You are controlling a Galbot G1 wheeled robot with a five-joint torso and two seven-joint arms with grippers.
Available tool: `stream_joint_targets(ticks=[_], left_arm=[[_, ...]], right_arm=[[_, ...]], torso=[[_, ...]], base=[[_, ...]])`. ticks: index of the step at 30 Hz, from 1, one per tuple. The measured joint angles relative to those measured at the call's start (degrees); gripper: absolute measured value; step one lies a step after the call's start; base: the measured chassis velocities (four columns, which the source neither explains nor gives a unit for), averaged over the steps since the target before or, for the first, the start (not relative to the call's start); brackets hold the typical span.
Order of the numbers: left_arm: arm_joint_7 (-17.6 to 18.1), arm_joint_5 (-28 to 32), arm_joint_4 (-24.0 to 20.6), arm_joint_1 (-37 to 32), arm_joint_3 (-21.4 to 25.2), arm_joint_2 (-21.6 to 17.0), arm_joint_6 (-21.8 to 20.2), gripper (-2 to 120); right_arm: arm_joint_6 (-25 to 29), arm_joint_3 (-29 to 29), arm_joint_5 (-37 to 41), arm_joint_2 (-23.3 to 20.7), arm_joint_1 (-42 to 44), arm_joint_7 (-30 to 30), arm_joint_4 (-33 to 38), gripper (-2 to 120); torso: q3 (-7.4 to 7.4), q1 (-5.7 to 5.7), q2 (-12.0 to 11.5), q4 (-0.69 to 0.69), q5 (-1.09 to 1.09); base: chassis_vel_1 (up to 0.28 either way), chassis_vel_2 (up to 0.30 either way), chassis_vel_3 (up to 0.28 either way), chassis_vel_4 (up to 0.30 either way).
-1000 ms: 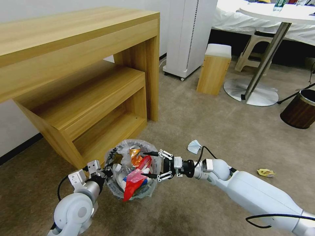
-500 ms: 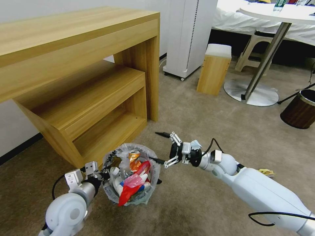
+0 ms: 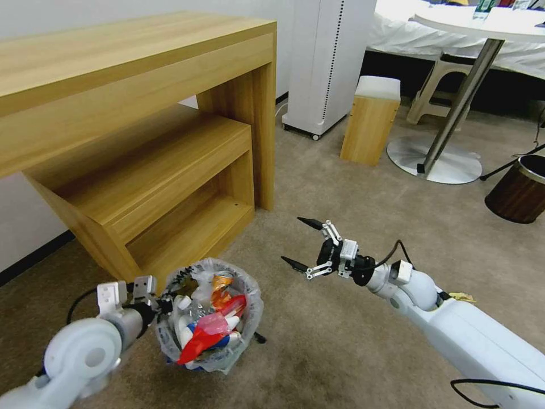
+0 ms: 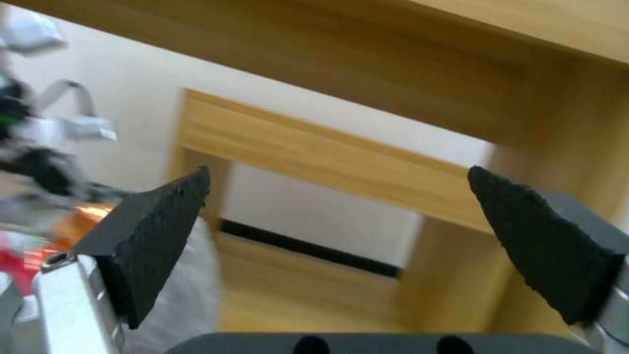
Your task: Pick up the trash bin and place the garbage on the floor into it.
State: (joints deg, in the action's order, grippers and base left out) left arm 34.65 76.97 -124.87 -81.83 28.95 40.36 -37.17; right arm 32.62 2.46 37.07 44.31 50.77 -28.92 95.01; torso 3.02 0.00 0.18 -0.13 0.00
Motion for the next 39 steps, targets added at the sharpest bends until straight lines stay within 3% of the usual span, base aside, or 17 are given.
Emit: stream_joint_targets(ticks=[10, 19, 39], left_arm=[[-0.7, 0.5, -1.1, 0.1, -0.2, 0.7, 0.3, 0], [-2.3, -1.1, -2.4, 0.0, -0.5, 2.7, 0.6, 0], [-3.7, -2.1, -3.3, -1.0, 0.4, 3.4, 1.3, 0]], right_arm=[[-2.1, -11.1, -2.0, -2.9, 9.9, 10.9, 2.2, 100], [-1.2, -23.1, -6.1, -1.3, 18.6, 16.7, 0.6, 100], [-3.4, -29.9, -5.3, 0.3, 23.1, 16.6, 0.5, 100]], torso=[[0.00, 0.00, 0.0, -0.01, -0.02], [0.00, 0.00, 0.0, -0.01, 0.00], [0.00, 0.00, 0.0, 0.01, -0.01]], base=[[0.000, 0.000, 0.000, 0.000], [0.000, 0.000, 0.000, 0.000], [0.000, 0.000, 0.000, 0.000]])
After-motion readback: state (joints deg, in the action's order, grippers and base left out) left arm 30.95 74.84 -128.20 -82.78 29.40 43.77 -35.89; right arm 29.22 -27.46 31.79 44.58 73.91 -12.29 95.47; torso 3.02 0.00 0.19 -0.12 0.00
